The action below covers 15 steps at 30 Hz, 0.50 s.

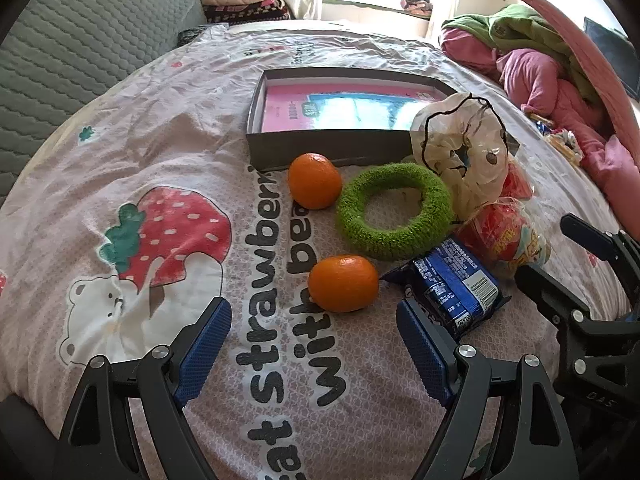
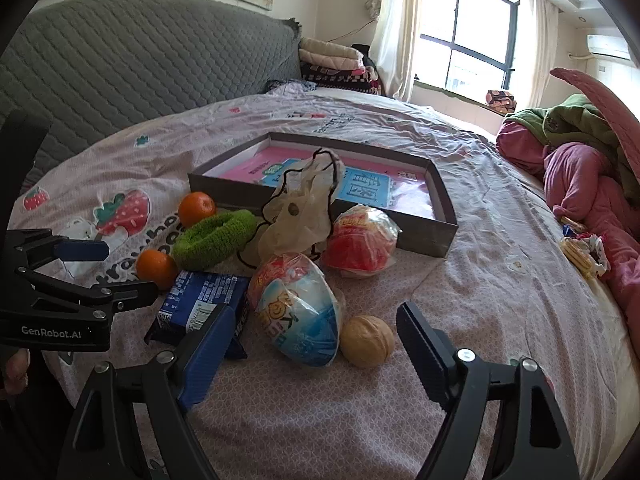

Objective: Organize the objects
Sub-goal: 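Move left gripper toward the orange by the snack packet while right gripper approaches the wrapped egg toy, then close left gripper on the orange while right gripper closes on the wrapped egg toy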

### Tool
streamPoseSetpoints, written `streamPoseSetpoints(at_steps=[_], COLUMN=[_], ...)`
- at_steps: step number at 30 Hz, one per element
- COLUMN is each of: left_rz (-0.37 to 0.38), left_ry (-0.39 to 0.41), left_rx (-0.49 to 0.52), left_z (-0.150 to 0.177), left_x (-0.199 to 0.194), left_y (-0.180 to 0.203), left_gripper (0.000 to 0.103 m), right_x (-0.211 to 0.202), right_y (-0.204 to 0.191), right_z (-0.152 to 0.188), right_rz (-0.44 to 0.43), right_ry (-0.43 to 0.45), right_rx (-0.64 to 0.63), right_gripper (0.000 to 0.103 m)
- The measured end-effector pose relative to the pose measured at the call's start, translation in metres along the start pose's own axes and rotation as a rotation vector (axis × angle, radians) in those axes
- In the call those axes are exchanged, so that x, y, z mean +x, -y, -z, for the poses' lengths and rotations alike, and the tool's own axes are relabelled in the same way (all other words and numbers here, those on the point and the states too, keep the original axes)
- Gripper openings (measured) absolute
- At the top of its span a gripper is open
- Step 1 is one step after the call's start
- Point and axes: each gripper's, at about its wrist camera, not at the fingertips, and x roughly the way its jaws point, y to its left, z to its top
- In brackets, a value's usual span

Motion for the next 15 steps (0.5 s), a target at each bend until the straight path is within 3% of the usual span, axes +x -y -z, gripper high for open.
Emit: streamPoseSetpoints(at_steps=[15], left_rz=[0.021], left_ry=[0.017], left_rx=[-0.002], left_z=[-0.003], left_x=[0.009], left_y=[-0.005], left_gripper=[0.085], right_x=[0.015], right_y=[-0.005], right_z=[-0.005], right_rz=[0.007], right_ry=[-0.035], right_rx=[-0.06], right_gripper=[0.073])
